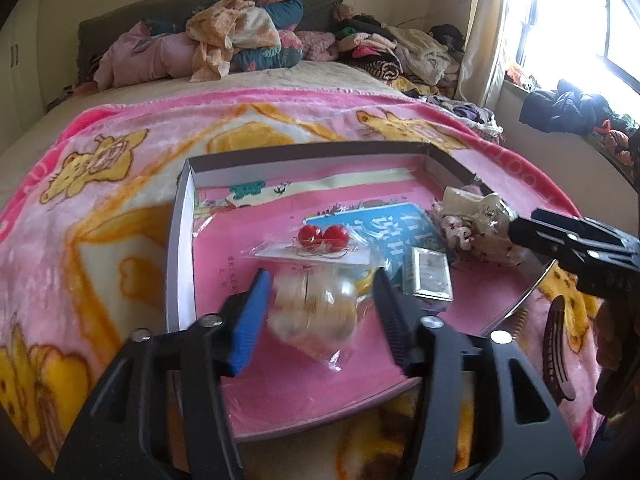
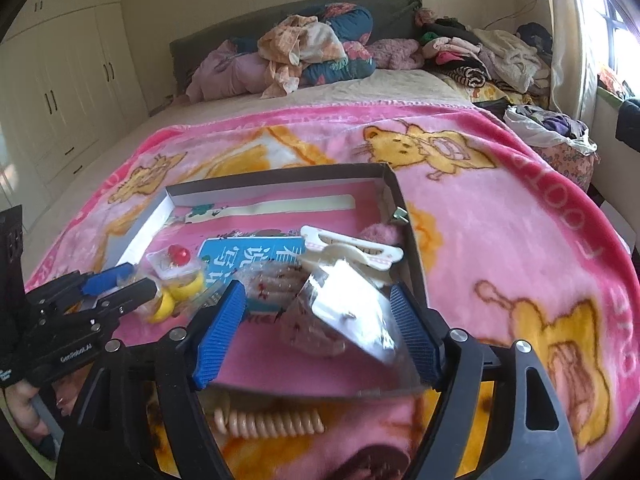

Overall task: Organize jewelry
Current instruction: 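Open the left gripper to drop the pearl clip while the right gripper releases the claw clip, then grasp the beige coiled hair tie with the left gripper while the right gripper grasps the maroon clip, then carry the coiled tie with the left gripper while the right gripper carries the maroon clip into the box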

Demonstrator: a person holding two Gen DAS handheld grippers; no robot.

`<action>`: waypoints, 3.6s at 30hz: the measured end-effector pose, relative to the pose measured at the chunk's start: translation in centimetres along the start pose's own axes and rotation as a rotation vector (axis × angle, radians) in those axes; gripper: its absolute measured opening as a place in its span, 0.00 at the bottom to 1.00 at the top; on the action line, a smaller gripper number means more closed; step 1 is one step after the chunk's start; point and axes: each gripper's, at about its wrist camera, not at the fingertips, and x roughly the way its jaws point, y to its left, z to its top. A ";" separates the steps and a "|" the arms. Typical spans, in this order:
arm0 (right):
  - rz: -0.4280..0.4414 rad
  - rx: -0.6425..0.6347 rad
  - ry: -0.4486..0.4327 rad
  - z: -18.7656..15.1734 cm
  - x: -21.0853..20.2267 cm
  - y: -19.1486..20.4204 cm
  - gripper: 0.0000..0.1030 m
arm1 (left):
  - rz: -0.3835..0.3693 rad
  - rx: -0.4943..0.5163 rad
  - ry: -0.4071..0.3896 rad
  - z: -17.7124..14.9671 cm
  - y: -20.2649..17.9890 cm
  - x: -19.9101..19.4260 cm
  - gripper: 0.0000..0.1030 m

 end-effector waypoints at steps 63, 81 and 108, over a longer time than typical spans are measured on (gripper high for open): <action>0.012 0.159 0.050 -10.3 -6.7 -3.6 0.11 | -0.170 0.152 0.068 -5.1 -9.6 -1.6 0.65; 0.018 0.175 0.012 -10.1 -8.2 -4.6 0.10 | -0.204 0.177 0.088 -4.6 -11.6 -0.4 0.16; 0.032 0.083 -0.063 -4.7 -10.3 -1.2 0.08 | -0.210 0.155 -0.086 0.5 -9.1 -6.0 0.14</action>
